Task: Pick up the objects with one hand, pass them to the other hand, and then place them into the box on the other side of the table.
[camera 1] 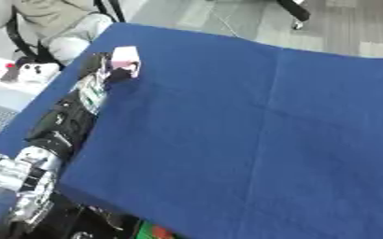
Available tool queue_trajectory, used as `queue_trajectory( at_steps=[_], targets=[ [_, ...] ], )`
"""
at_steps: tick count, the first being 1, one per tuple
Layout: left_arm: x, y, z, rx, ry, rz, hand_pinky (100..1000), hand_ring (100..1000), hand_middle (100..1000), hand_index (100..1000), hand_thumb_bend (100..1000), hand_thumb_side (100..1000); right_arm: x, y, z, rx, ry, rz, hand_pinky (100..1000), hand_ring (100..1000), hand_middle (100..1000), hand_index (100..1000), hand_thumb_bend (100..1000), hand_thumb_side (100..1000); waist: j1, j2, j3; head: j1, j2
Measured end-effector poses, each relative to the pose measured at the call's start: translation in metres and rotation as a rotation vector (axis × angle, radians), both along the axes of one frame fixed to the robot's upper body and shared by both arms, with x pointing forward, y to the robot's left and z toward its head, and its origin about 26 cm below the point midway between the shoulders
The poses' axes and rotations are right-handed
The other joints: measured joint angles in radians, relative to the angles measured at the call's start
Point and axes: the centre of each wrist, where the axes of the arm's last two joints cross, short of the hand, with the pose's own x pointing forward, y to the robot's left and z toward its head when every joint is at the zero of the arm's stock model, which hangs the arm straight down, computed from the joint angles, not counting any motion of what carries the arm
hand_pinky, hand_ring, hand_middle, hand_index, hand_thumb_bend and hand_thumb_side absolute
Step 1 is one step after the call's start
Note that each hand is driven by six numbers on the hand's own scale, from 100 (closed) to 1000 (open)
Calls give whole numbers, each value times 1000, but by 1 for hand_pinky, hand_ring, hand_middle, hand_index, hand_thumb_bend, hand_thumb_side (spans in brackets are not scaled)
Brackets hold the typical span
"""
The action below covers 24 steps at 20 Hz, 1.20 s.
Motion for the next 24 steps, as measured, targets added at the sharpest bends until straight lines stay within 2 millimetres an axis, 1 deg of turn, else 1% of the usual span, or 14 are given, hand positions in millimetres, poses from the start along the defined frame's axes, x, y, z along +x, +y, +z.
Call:
queue_trajectory(
  at_steps=[4,5,6,8,9,10,11,13,14,15,16,17,24],
  targets=[
    [0,-1,0,15,-1,4,735,624,599,813,463,691,0,0,0,3,2,1,833,814,822,1000,100,272,0,4,-2,4,-3],
    [0,-1,-1,18,-1,6,728,609,577,795,419,652,0,1,-1,5,3,2,833,814,822,1000,100,273,0,4,-3,4,-3],
    [0,-1,-1,21,-2,8,727,607,575,793,414,647,0,1,-1,7,3,3,833,814,822,1000,100,274,0,4,-4,4,-4],
    [1,-3,-1,25,-7,9,718,589,537,766,341,572,0,1,-1,9,4,4,833,814,822,1000,100,274,0,5,-4,4,-4],
    [1,-3,-1,27,-10,12,715,583,527,758,319,548,0,1,-1,9,4,4,833,814,822,1000,100,275,0,5,-4,4,-4],
    [1,-3,-1,29,-13,12,715,581,525,757,314,543,0,1,-1,9,4,5,833,814,822,1000,100,275,0,5,-4,4,-4],
    [2,-4,-1,29,-17,13,709,566,505,743,268,491,0,1,-1,10,4,5,833,814,822,1000,100,275,0,5,-4,4,-6],
    [3,-6,1,30,-33,11,703,552,485,729,212,437,0,1,-1,11,5,6,834,814,821,1000,100,275,1,5,-5,4,-7],
    [3,-7,2,29,-42,10,702,549,481,725,199,424,0,1,-1,12,6,6,834,814,821,1000,100,275,1,5,-5,4,-7],
    [3,-8,3,25,-50,7,698,537,463,712,146,379,0,1,-2,12,7,5,834,814,822,1000,100,276,1,5,-5,4,-7],
    [4,-10,4,21,-61,3,697,535,460,709,137,373,0,1,-2,12,9,5,834,814,822,1000,100,275,1,5,-5,3,-7],
    [5,-11,5,15,-73,-1,694,524,445,698,109,348,0,1,-2,12,9,5,834,814,821,1000,100,275,1,5,-5,2,-7],
    [4,-17,19,-7,-155,-34,685,499,405,670,100,304,0,1,-4,15,14,5,834,813,821,1000,100,276,2,5,-1,-18,-8]
  ],
)
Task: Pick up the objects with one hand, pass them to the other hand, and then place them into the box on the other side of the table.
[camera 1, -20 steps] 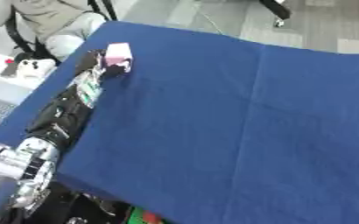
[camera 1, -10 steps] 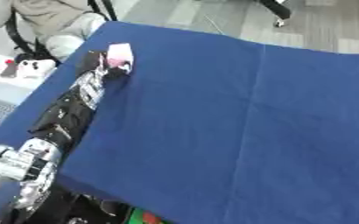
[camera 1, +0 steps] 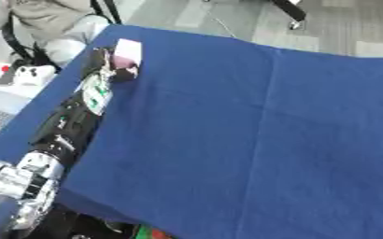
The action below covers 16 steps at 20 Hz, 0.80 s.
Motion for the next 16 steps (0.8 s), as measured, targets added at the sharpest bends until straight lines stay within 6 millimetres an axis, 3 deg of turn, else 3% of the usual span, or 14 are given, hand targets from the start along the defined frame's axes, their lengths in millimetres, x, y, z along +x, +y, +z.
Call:
queue_trajectory(
  at_steps=[7,16],
  targets=[
    [-3,-6,15,-2,-71,-63,684,487,385,660,100,300,0,0,0,1,1,0,834,813,820,1000,100,274,-2,0,6,-42,-7],
    [-21,-19,58,29,-224,-249,677,470,361,646,100,301,0,4,-2,-1,10,25,834,812,818,1000,100,241,-3,-6,19,-122,-7]
  ],
)
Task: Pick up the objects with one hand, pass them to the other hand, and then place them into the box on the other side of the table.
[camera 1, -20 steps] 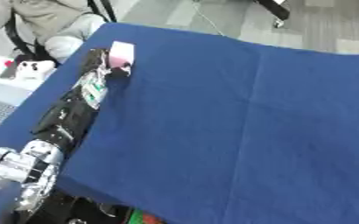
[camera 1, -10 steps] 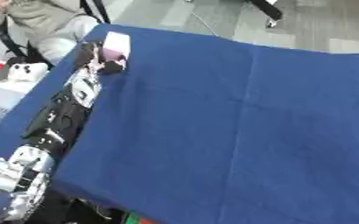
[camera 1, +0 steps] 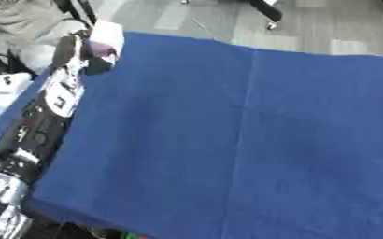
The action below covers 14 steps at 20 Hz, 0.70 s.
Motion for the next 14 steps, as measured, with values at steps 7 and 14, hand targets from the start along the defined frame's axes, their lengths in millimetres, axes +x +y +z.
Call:
queue_trajectory(
  at_steps=[7,14],
  targets=[
    [-21,-37,34,70,-92,-278,686,472,362,648,100,322,-7,18,5,-43,-27,90,822,806,820,1000,100,141,0,-12,6,-76,10],
    [-44,-81,48,136,-44,-629,697,477,364,654,100,372,-22,43,17,-117,-100,209,809,795,816,1000,100,129,1,-22,12,-146,36]
  ],
)
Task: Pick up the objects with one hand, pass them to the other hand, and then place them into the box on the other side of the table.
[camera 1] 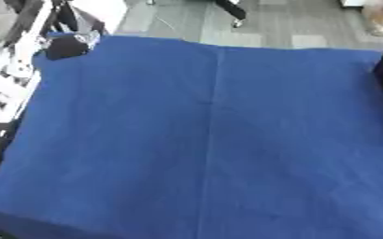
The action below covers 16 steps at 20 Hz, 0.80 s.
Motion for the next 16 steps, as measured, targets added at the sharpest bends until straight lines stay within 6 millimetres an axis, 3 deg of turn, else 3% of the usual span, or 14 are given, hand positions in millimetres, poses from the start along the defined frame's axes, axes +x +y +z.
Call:
queue_trajectory(
  at_steps=[7,13,16],
  targets=[
    [-16,-35,5,100,117,-306,700,481,365,655,100,407,-3,27,6,-60,-42,95,802,798,829,986,100,106,0,-7,2,-56,23],
    [-21,-53,6,177,218,-470,701,483,367,654,100,421,-4,43,6,-104,-107,147,797,802,850,972,100,100,-1,-8,6,-83,38],
    [-22,-59,7,213,257,-524,701,484,365,653,100,429,-5,50,7,-138,-153,169,798,812,874,966,199,100,-1,-8,6,-90,44]
  ],
)
